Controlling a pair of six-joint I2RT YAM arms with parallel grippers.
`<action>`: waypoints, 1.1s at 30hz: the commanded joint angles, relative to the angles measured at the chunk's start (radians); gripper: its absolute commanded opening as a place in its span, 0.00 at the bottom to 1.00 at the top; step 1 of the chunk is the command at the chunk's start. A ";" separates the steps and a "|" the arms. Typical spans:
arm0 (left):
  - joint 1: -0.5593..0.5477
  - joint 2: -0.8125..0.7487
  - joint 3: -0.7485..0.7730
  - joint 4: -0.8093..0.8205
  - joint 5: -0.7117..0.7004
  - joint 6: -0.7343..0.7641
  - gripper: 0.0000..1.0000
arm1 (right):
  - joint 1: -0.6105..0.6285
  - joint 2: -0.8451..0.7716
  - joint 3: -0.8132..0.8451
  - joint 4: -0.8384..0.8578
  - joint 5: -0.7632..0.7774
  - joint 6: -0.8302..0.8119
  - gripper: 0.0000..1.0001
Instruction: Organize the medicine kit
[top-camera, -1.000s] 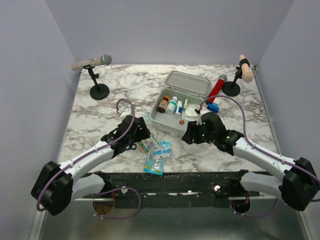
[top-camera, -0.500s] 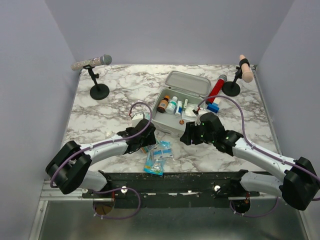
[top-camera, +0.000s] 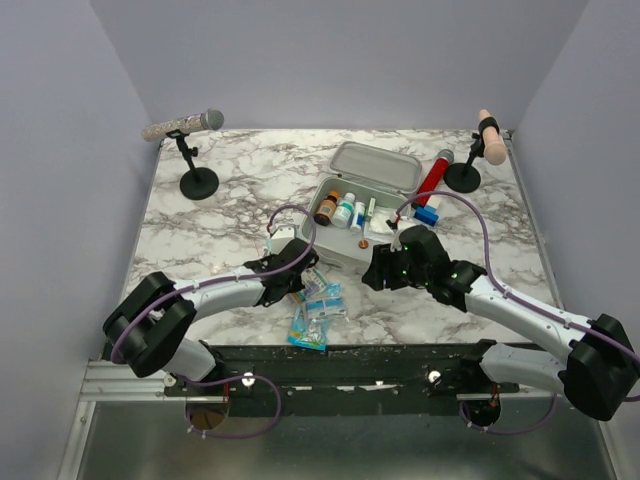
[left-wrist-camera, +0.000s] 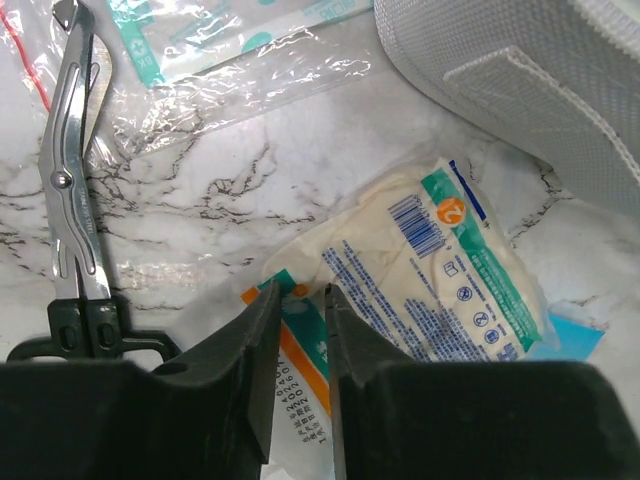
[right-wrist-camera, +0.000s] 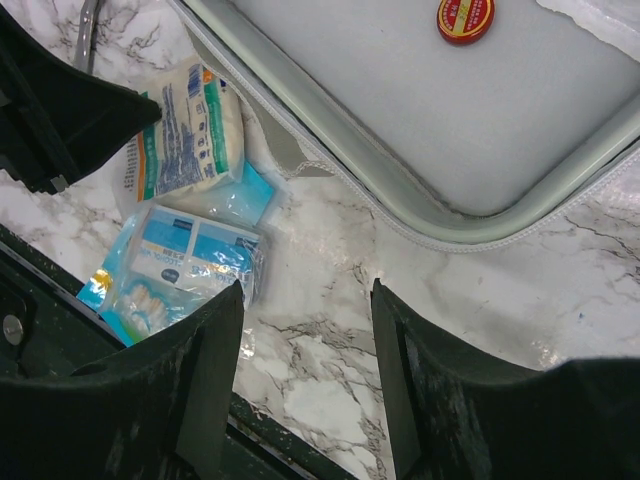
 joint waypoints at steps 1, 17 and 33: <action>-0.006 0.019 -0.039 0.014 0.020 0.010 0.24 | 0.007 -0.014 0.037 -0.032 0.027 -0.008 0.62; -0.056 -0.413 -0.151 -0.079 0.093 -0.056 0.78 | 0.010 -0.014 0.015 -0.028 -0.053 -0.028 0.62; -0.087 -0.456 -0.295 -0.135 0.328 -0.135 0.59 | 0.010 -0.015 -0.026 0.015 -0.081 -0.002 0.62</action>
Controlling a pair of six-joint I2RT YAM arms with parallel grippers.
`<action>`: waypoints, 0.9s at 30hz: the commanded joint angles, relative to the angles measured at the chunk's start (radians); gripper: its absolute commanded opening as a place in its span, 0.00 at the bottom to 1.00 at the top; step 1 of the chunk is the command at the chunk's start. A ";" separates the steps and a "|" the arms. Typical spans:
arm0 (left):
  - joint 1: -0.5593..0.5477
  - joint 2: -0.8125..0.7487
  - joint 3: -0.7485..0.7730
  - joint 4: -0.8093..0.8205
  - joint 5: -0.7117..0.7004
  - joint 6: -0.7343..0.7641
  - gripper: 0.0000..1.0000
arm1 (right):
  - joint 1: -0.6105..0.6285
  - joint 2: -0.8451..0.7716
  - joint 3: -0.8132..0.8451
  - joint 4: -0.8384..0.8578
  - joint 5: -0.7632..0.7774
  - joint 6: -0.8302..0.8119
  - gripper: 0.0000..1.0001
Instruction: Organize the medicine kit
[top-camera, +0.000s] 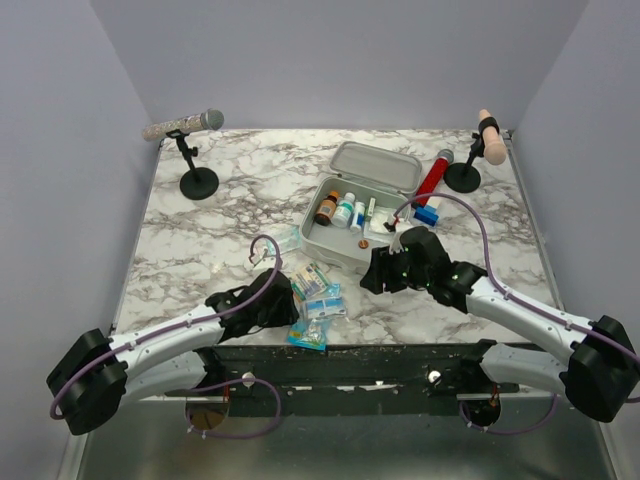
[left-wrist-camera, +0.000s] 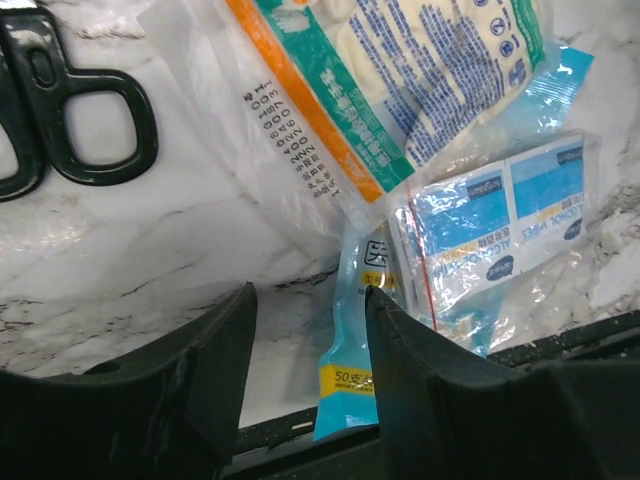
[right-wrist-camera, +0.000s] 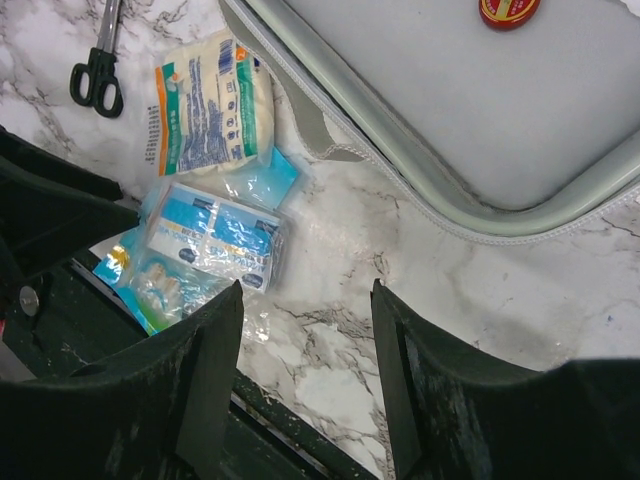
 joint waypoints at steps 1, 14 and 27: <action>-0.004 -0.010 -0.049 0.026 0.131 -0.016 0.59 | 0.006 -0.001 -0.026 0.017 -0.027 0.012 0.62; -0.027 0.161 -0.023 0.142 0.193 0.037 0.20 | 0.004 0.009 -0.024 0.005 -0.014 0.009 0.62; -0.027 -0.147 0.098 -0.059 0.041 0.109 0.00 | 0.006 -0.001 0.063 -0.041 -0.014 0.004 0.62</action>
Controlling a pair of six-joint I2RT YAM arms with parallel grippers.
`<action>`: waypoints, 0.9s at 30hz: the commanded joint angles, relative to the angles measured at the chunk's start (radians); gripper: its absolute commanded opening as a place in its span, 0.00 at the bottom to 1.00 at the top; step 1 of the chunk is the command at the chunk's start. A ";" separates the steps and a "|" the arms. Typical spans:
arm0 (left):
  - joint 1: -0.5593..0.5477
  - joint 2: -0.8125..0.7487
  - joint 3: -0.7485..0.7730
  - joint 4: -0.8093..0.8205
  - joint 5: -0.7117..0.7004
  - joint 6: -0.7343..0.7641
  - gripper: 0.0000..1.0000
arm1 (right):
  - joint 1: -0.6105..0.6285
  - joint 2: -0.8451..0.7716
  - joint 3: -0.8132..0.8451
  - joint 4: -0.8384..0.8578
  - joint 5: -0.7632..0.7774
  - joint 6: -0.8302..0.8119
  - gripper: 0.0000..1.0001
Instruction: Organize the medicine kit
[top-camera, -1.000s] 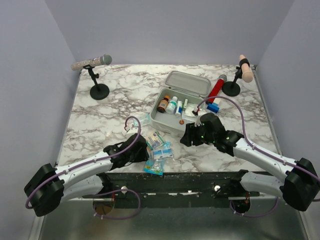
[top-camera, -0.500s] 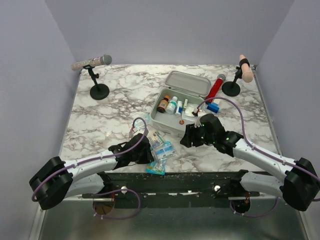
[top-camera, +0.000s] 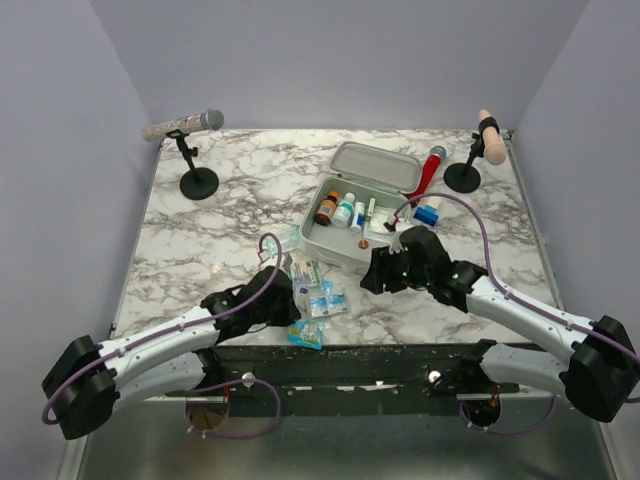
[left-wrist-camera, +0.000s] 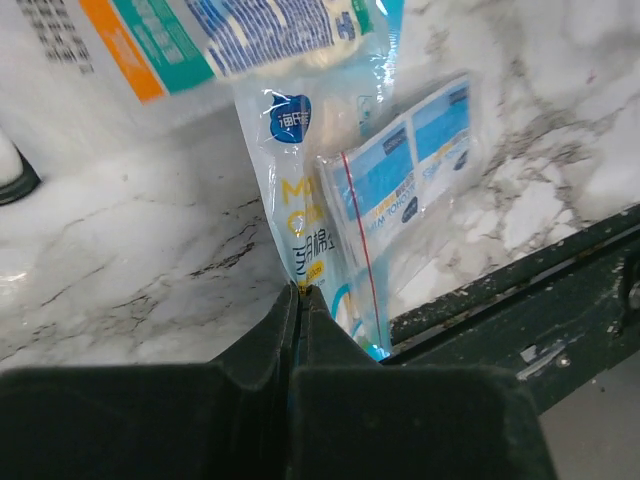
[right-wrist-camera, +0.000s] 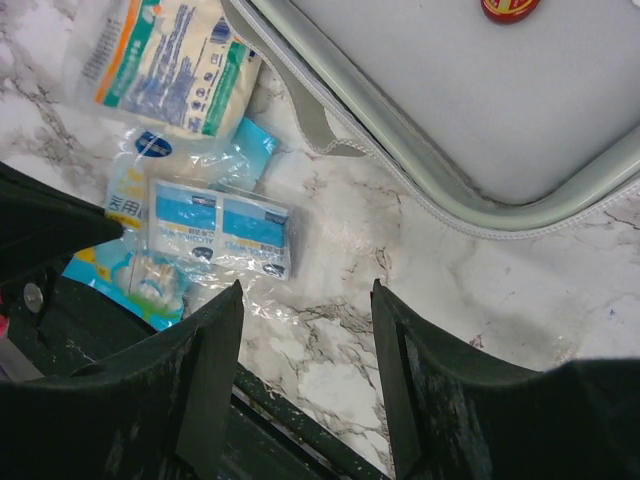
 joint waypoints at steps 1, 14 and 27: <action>-0.005 -0.151 0.112 -0.157 -0.107 0.065 0.00 | 0.005 -0.002 0.075 -0.033 -0.012 0.000 0.62; -0.005 -0.278 0.224 -0.148 -0.169 0.150 0.00 | 0.005 -0.059 0.216 -0.055 -0.029 0.065 0.75; -0.005 -0.275 0.146 0.240 -0.143 0.075 0.00 | 0.004 0.055 0.282 0.090 -0.234 0.161 0.80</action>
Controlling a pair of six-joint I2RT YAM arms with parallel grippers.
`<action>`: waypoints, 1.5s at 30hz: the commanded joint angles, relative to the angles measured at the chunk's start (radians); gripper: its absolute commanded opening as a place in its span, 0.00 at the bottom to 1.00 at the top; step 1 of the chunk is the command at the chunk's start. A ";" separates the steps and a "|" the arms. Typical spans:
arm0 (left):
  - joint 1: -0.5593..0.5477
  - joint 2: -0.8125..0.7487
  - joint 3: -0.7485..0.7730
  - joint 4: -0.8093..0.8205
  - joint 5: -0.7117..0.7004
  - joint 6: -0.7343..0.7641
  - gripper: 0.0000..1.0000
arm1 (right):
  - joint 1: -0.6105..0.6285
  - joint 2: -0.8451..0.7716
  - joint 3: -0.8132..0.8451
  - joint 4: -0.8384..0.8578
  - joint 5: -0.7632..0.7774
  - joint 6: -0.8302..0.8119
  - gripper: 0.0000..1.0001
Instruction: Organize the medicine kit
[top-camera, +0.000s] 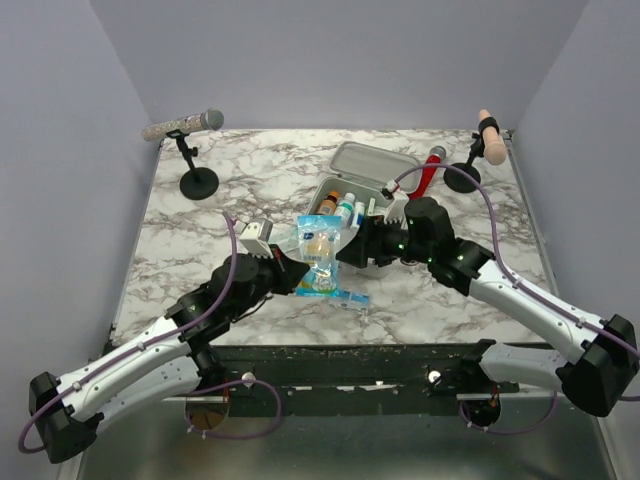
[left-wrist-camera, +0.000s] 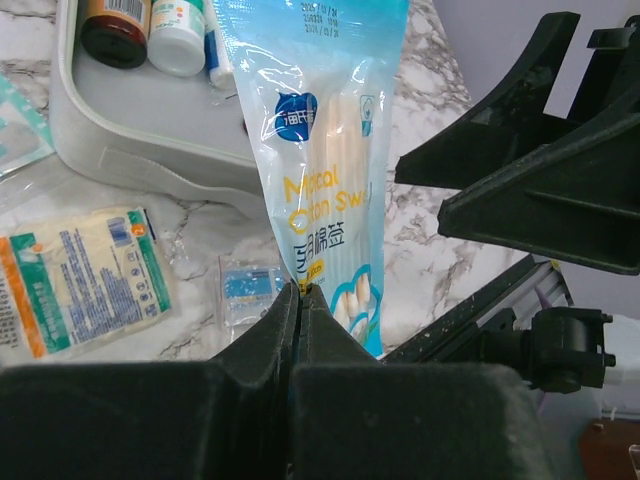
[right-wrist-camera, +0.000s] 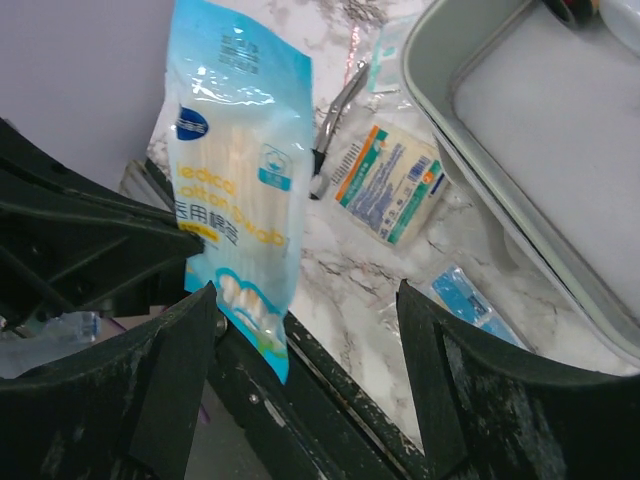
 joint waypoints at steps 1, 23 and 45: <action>-0.005 0.045 -0.015 0.158 0.007 -0.030 0.00 | 0.004 0.038 0.050 0.066 -0.091 0.037 0.80; -0.003 -0.026 -0.081 0.216 -0.146 -0.034 0.59 | -0.032 0.084 0.272 -0.117 0.011 -0.220 0.01; -0.002 -0.303 -0.141 -0.023 -0.364 -0.008 0.86 | -0.058 0.556 0.625 -0.432 0.293 -0.884 0.01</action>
